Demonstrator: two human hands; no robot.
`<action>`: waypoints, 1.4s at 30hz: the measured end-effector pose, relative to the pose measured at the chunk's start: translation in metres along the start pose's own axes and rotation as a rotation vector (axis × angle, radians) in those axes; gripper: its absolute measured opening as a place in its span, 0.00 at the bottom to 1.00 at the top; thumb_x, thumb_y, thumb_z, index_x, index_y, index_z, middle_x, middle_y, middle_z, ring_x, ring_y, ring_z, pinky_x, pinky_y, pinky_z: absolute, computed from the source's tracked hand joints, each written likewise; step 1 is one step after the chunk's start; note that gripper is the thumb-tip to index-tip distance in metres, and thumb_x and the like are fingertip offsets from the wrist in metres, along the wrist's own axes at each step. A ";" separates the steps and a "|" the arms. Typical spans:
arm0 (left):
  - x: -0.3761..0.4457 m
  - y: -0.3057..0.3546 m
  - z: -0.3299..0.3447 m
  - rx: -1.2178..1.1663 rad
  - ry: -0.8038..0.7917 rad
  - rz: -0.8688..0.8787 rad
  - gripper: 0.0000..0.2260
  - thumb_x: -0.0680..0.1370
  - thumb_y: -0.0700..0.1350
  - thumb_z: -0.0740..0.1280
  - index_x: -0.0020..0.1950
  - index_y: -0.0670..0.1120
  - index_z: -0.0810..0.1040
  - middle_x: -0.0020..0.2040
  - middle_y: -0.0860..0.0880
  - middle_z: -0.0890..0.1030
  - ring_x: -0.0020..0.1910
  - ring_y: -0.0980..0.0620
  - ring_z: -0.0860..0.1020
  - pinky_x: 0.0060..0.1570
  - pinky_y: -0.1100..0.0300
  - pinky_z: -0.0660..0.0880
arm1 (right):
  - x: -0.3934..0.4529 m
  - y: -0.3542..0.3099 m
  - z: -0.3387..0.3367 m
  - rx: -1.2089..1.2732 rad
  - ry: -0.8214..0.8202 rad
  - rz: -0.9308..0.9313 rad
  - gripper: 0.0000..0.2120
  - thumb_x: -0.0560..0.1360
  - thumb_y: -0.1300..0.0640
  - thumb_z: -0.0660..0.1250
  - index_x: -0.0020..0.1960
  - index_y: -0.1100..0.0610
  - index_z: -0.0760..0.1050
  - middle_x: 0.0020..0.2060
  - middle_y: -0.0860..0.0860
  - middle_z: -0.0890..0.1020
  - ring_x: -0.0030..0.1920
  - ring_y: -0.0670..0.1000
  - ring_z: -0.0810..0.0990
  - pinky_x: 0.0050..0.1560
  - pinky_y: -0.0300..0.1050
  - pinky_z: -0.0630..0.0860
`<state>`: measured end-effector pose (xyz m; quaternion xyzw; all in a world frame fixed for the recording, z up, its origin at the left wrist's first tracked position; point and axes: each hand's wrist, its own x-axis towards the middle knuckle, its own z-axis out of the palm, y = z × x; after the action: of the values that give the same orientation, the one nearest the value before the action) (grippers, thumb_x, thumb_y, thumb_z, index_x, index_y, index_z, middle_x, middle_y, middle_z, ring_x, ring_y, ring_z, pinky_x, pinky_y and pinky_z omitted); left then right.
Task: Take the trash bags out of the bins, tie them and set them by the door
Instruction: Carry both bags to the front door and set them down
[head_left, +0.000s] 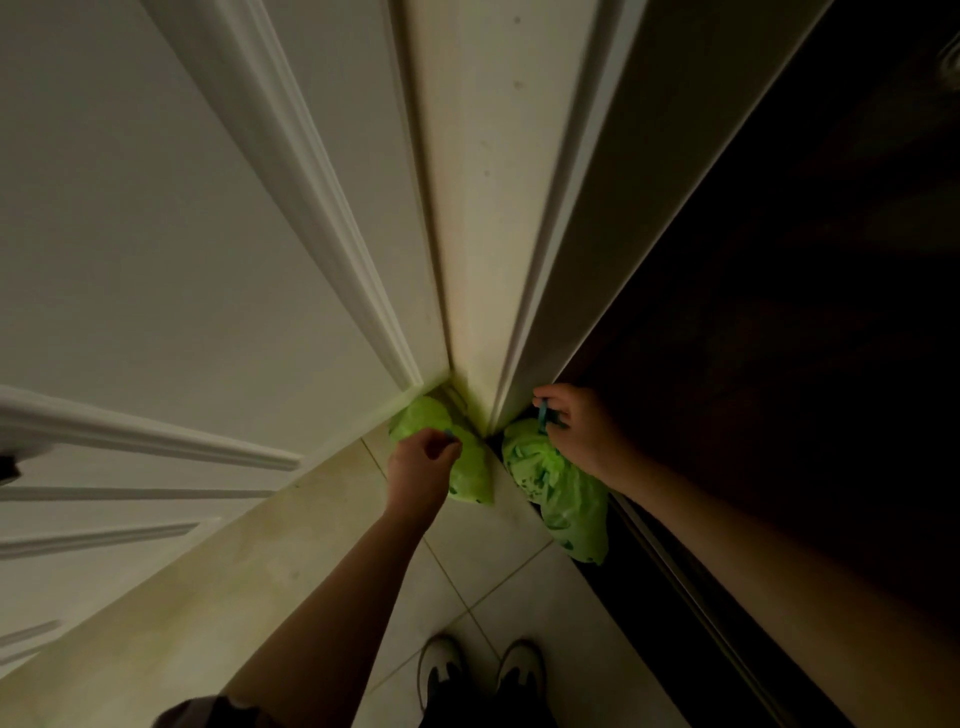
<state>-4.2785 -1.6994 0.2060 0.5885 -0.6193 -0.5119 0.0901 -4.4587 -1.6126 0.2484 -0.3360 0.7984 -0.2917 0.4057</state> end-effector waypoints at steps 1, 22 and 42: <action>0.002 -0.001 0.000 0.010 0.000 0.003 0.06 0.74 0.40 0.71 0.49 0.42 0.83 0.44 0.45 0.84 0.44 0.49 0.82 0.39 0.65 0.76 | -0.001 0.005 0.000 -0.134 -0.027 -0.044 0.24 0.72 0.70 0.63 0.68 0.59 0.69 0.65 0.59 0.75 0.67 0.57 0.72 0.67 0.50 0.70; 0.007 0.013 -0.016 0.192 -0.035 0.163 0.03 0.73 0.40 0.70 0.46 0.43 0.82 0.39 0.47 0.83 0.40 0.51 0.81 0.37 0.68 0.72 | 0.013 0.004 -0.023 0.054 -0.178 0.507 0.10 0.76 0.62 0.56 0.38 0.62 0.70 0.27 0.57 0.77 0.29 0.56 0.80 0.32 0.42 0.74; 0.020 0.020 -0.021 0.182 -0.047 0.166 0.02 0.72 0.39 0.70 0.44 0.42 0.82 0.39 0.46 0.84 0.39 0.50 0.80 0.36 0.67 0.70 | -0.021 -0.039 -0.014 0.435 -0.063 0.559 0.09 0.76 0.61 0.57 0.40 0.62 0.72 0.21 0.55 0.81 0.23 0.49 0.80 0.37 0.45 0.79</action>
<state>-4.2818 -1.7310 0.2207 0.5288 -0.7116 -0.4582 0.0639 -4.4496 -1.6169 0.2935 -0.0191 0.7657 -0.3220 0.5565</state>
